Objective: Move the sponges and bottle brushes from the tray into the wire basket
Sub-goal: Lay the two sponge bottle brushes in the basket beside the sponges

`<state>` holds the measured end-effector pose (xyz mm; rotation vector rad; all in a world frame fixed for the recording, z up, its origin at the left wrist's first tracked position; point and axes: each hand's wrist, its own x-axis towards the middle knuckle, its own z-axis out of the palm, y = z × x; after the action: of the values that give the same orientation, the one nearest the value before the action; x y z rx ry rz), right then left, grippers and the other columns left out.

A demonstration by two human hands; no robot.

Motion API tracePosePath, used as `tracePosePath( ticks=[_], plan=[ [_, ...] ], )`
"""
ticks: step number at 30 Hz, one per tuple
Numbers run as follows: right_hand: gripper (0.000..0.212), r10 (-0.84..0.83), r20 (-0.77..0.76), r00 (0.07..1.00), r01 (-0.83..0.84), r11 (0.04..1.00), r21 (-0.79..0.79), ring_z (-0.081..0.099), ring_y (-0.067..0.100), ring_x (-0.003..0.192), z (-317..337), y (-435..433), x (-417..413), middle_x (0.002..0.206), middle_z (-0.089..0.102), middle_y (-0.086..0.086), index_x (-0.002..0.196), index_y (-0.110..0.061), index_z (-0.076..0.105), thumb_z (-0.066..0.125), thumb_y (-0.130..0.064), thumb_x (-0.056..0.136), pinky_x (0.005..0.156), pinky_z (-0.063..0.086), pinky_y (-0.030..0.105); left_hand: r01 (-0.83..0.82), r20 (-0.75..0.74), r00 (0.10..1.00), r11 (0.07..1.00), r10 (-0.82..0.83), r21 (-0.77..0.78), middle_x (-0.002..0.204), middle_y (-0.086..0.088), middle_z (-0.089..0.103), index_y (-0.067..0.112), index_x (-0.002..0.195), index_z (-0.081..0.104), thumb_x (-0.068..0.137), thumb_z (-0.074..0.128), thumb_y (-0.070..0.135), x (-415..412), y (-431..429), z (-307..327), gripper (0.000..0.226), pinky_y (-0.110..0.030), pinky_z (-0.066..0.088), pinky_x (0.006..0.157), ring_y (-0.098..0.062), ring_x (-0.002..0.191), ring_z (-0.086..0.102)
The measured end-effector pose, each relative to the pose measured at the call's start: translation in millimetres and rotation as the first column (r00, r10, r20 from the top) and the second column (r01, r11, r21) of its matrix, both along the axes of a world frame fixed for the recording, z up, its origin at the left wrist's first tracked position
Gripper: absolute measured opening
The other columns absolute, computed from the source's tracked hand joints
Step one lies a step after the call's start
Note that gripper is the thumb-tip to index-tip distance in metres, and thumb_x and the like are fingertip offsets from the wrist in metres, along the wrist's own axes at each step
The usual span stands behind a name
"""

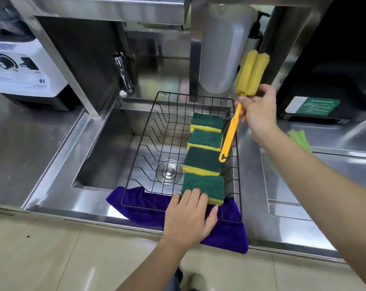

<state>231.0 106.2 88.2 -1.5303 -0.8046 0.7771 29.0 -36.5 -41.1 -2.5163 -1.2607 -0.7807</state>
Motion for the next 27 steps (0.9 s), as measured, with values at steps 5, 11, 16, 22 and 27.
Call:
tracePosePath(
  ticks=[5,11,16,22,27],
  plan=[
    [0.034,0.070,-0.122,0.990,-0.068,0.998,0.017,0.049,0.004,0.031,-0.6,19.2,-45.8,0.070,0.058,0.009,0.108,-0.014,0.024,0.049,0.002,0.091,0.033,0.043,0.018,-0.001,0.002,1.000,1.000,0.001,-0.027,0.086,-0.004,0.062,0.012,0.084,0.064,0.094,0.044,0.042,-0.1,-1.3,0.2,0.038,-0.034,0.044,0.063,-0.021,0.073,0.055],
    [0.040,0.327,-0.048,0.944,-0.329,0.912,-0.244,0.055,0.019,0.045,-34.1,18.9,-105.7,0.082,0.056,0.015,0.112,-0.017,0.025,0.049,0.005,0.089,0.036,0.051,0.025,-0.014,0.016,1.000,0.999,0.015,-0.029,0.087,-0.004,0.064,0.012,0.082,0.064,0.093,0.045,0.043,0.5,-1.6,-0.2,0.037,-0.033,0.044,0.065,-0.020,0.072,0.056],
    [0.049,0.396,-0.048,0.917,-0.387,0.853,-0.350,0.061,0.025,0.047,-58.6,15.0,-140.4,0.090,0.054,0.017,0.124,-0.014,0.023,0.049,0.006,0.088,0.042,0.057,0.029,-0.031,0.033,0.999,0.999,0.032,-0.029,0.078,-0.004,0.057,0.013,0.077,0.060,0.092,0.046,0.043,1.7,-1.4,0.2,0.036,-0.033,0.037,0.061,-0.021,0.066,0.049],
    [0.042,0.397,-0.071,0.915,-0.379,0.787,-0.487,0.070,0.044,0.081,-79.6,23.7,-152.7,0.089,0.057,0.016,0.118,-0.016,0.023,0.043,0.007,0.088,0.074,0.059,0.048,-0.028,0.039,0.999,0.999,0.030,-0.046,0.074,-0.002,0.053,0.014,0.075,0.058,0.094,0.044,0.043,0.9,-1.4,2.1,0.038,-0.032,0.036,0.060,-0.019,0.064,0.046],
    [0.046,0.664,-0.111,0.739,-0.547,0.496,-0.674,0.065,0.039,0.070,-79.4,17.8,-148.4,0.080,0.057,0.020,0.125,-0.007,0.022,0.044,0.007,0.087,0.072,0.058,0.053,-0.023,0.042,0.999,0.999,0.025,-0.045,0.074,-0.002,0.053,0.014,0.074,0.056,0.095,0.044,0.043,0.6,-1.7,0.5,0.038,-0.032,0.036,0.059,-0.019,0.064,0.045]
  ],
)
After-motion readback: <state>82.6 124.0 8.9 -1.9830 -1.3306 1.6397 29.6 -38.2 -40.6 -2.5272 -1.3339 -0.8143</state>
